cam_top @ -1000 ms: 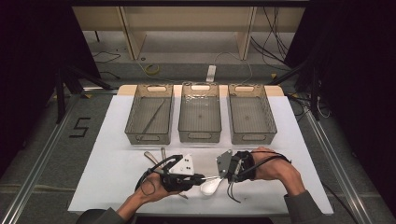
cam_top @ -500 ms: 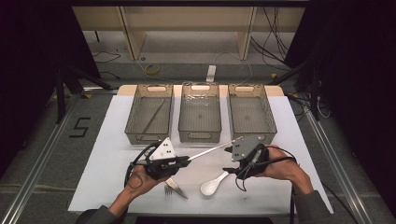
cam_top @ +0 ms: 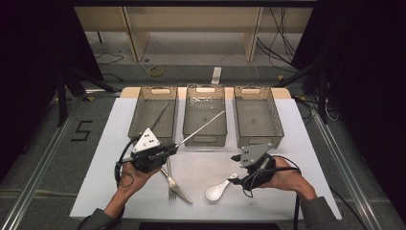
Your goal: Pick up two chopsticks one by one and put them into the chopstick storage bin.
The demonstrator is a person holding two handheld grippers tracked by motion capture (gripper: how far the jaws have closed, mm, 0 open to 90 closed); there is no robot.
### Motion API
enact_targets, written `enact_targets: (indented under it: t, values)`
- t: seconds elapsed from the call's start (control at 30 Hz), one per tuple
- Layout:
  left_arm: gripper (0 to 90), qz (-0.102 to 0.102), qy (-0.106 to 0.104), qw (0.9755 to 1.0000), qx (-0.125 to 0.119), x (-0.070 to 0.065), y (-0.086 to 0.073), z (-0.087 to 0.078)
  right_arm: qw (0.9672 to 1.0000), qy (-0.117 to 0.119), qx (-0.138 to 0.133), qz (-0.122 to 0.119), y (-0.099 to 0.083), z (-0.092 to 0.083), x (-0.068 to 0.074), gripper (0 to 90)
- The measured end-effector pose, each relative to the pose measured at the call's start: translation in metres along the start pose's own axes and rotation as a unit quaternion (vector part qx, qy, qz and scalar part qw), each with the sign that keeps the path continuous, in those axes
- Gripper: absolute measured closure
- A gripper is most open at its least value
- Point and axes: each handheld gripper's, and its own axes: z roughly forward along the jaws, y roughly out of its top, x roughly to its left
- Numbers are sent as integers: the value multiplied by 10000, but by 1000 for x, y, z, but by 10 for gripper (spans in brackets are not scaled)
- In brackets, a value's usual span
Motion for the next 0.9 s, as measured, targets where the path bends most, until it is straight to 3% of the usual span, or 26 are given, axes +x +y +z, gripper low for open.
enact_targets:
  t: [0.17,0.27,0.4,0.73,0.9]
  values:
    - [832,-360,333,9986,-187,21,-4,-12,9999,43,125,-25,-2,7,0,314]
    - [832,-566,595,9963,-258,34,-8,-18,9998,76,182,10,-3,9,0,314]
    - [832,-893,883,9914,-365,50,-12,-23,9997,86,245,14,-4,12,0,313]
    - [832,-1188,1298,9836,-386,81,-17,-20,9995,150,263,75,-6,16,0,291]
    - [832,-1328,1378,9809,-349,93,-20,-15,9995,173,259,105,-7,16,-1,285]
